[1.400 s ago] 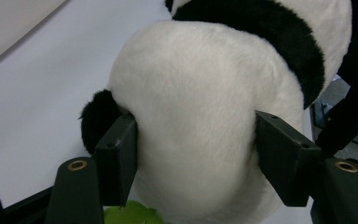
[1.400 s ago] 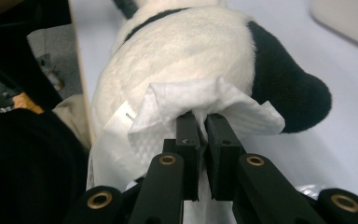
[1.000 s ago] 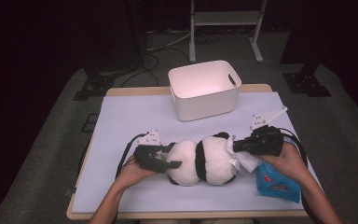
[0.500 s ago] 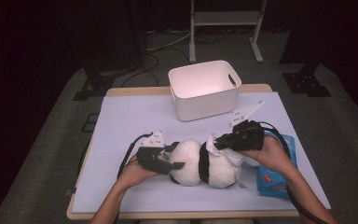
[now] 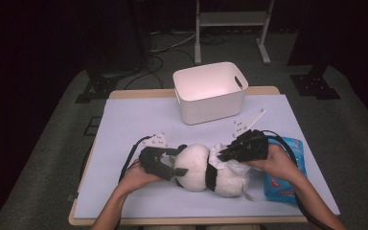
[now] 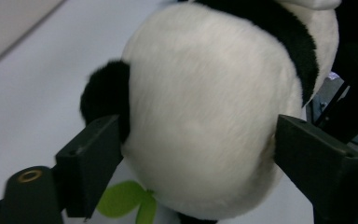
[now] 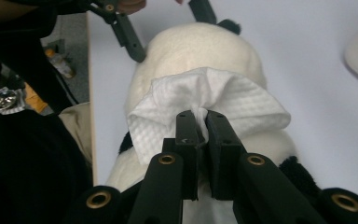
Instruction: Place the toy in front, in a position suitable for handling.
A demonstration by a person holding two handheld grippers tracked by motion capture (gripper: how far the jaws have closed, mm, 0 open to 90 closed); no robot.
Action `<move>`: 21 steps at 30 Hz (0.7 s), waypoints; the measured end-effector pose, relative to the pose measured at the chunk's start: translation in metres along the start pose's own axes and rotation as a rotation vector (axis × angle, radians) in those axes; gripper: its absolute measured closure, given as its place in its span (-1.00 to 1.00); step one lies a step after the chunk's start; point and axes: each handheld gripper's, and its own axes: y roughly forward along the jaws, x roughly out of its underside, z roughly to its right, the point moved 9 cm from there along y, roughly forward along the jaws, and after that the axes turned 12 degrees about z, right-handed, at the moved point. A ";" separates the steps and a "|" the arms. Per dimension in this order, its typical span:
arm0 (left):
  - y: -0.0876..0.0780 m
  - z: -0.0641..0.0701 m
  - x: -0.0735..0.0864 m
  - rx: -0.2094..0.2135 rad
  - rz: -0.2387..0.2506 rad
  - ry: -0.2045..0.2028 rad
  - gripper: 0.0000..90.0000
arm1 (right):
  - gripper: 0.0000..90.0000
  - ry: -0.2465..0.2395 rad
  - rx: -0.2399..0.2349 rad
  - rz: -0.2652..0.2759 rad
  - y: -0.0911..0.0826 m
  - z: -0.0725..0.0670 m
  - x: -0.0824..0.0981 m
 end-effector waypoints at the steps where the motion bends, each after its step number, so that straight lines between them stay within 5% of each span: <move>1: 0.001 0.000 0.001 0.001 -0.003 -0.007 -0.76 | 0.85 0.001 -0.008 0.005 -0.002 -0.002 0.002; 16: 0.013 0.012 -0.007 0.119 -0.037 -0.031 -0.91 | 0.86 -0.030 -0.083 -0.001 -0.014 -0.030 0.020; 21: 0.010 0.017 -0.008 0.147 -0.014 0.012 -0.63 | 0.85 -0.035 -0.092 -0.008 -0.015 -0.033 0.019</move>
